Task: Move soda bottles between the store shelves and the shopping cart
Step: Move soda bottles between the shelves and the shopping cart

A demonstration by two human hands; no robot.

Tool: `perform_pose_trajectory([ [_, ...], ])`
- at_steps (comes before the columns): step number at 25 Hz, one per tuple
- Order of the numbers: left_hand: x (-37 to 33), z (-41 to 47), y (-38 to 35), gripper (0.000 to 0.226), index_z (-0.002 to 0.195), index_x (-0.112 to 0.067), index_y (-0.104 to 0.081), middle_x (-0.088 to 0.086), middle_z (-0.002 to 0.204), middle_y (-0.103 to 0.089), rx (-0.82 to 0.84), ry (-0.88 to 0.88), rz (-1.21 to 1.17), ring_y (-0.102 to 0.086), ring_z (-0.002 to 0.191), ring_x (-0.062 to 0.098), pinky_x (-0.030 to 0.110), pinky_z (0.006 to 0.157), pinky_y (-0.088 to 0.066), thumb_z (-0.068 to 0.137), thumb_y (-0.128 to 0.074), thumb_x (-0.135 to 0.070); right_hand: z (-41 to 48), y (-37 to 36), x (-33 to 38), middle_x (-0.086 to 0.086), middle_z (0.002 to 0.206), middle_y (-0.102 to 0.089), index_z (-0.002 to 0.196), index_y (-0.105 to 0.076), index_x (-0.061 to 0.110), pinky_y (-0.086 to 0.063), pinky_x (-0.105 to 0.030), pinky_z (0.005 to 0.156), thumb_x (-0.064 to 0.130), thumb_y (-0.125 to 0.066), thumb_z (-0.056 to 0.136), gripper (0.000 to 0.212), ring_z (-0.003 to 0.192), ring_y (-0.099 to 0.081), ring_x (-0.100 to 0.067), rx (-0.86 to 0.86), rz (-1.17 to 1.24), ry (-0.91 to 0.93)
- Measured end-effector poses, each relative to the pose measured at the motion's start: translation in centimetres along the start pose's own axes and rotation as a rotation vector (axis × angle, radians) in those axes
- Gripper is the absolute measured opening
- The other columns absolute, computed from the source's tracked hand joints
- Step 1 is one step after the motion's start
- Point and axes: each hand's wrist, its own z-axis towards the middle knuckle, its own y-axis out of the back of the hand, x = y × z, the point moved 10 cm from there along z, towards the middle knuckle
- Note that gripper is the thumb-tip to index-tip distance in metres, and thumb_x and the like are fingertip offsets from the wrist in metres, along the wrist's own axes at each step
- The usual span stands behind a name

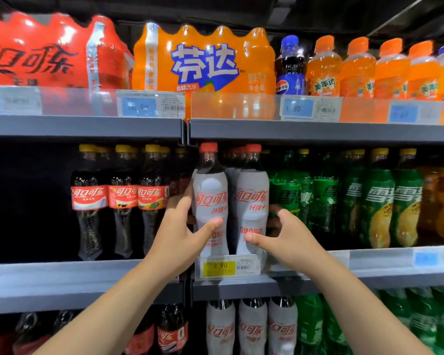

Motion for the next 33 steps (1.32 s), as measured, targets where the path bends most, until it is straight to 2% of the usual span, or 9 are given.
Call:
perform_pose_trajectory([
  [3,-0.3,0.0,0.0,0.021,0.105,-0.042,-0.057,-0.014,0.110,-0.064,-0.041,0.003,0.069,-0.062,0.098,-0.007,0.005,0.073,-0.048,0.088,-0.069,-0.046,0.5,-0.3,-0.1,0.017,0.113,-0.071,0.134,-0.052,0.032,-0.059,-0.036,0.091,0.050,-0.086,0.074,0.071,0.101,-0.069,-0.004,0.060,0.010,0.043],
  [6,-0.2,-0.3,0.3,0.027,0.110,-0.028,-0.062,-0.009,0.109,-0.065,-0.102,-0.013,0.151,-0.061,0.100,0.001,0.011,0.076,-0.047,0.090,-0.067,-0.046,1.1,-0.6,0.1,0.015,0.115,-0.072,0.137,-0.050,0.033,-0.058,-0.038,0.094,0.048,-0.084,0.077,0.071,0.105,-0.069,-0.007,0.135,0.000,0.074],
  [9,-0.5,-0.7,0.4,0.035,0.107,-0.027,-0.061,-0.011,0.103,-0.063,-0.150,-0.037,0.216,-0.058,0.099,0.002,0.017,0.077,-0.048,0.088,-0.063,-0.055,0.9,-0.5,0.3,0.018,0.106,-0.072,0.130,-0.051,0.039,-0.057,-0.024,0.080,0.054,-0.083,0.074,0.065,0.092,-0.068,0.003,0.090,-0.023,0.122],
  [11,0.0,-0.7,0.3,0.047,0.119,-0.030,-0.058,-0.014,0.108,-0.061,-0.135,-0.003,0.254,-0.054,0.104,0.002,0.018,0.082,-0.046,0.083,-0.070,-0.057,0.4,-0.3,0.4,0.017,0.093,-0.071,0.119,-0.054,0.043,-0.052,-0.016,0.066,0.059,-0.084,0.071,0.059,0.081,-0.067,0.005,0.013,-0.036,0.131],
  [14,0.7,-0.6,-0.2,0.073,0.138,-0.033,-0.046,-0.019,0.120,-0.058,-0.068,0.065,0.251,-0.054,0.112,-0.001,0.014,0.086,-0.045,0.076,-0.078,-0.055,0.5,-0.2,0.1,0.012,0.087,-0.071,0.105,-0.064,0.032,-0.057,-0.027,0.067,0.061,-0.086,0.067,0.053,0.077,-0.067,-0.002,-0.049,-0.057,0.105],
  [17,0.6,-0.7,-0.2,0.067,0.134,-0.039,-0.044,-0.024,0.120,-0.056,-0.085,0.060,0.253,-0.053,0.112,-0.007,0.017,0.089,-0.044,0.077,-0.077,-0.053,0.4,-0.3,0.1,0.011,0.087,-0.071,0.101,-0.066,0.030,-0.059,-0.032,0.070,0.060,-0.085,0.068,0.049,0.077,-0.067,-0.004,-0.058,-0.046,0.114],
  [22,0.7,-0.7,-0.2,0.063,0.127,-0.041,-0.044,-0.023,0.119,-0.057,-0.109,0.057,0.236,-0.050,0.110,-0.016,0.010,0.084,-0.042,0.073,-0.074,-0.055,0.1,-0.2,0.1,0.020,0.080,-0.072,0.092,-0.064,0.043,-0.051,-0.020,0.064,0.053,-0.085,0.073,0.030,0.075,-0.066,0.006,-0.022,0.012,0.174],
  [28,0.5,-0.7,-0.1,0.093,0.152,-0.043,-0.024,-0.044,0.118,-0.047,-0.081,0.049,0.210,-0.043,0.108,-0.032,-0.001,0.075,-0.039,0.078,-0.079,-0.050,0.4,-0.1,-0.6,0.014,0.081,-0.072,0.097,-0.065,0.035,-0.061,-0.033,0.069,0.065,-0.084,0.063,0.049,0.073,-0.068,-0.001,-0.078,-0.015,0.111],
  [33,1.1,-0.8,-0.2,0.098,0.154,-0.038,-0.022,-0.044,0.110,-0.045,-0.110,0.096,0.209,-0.047,0.105,-0.029,0.003,0.073,-0.039,0.076,-0.082,-0.045,0.0,-0.2,-0.7,0.017,0.080,-0.070,0.095,-0.060,0.038,-0.057,-0.027,0.062,0.080,-0.073,0.056,0.059,0.069,-0.066,0.002,-0.095,-0.110,0.085],
])
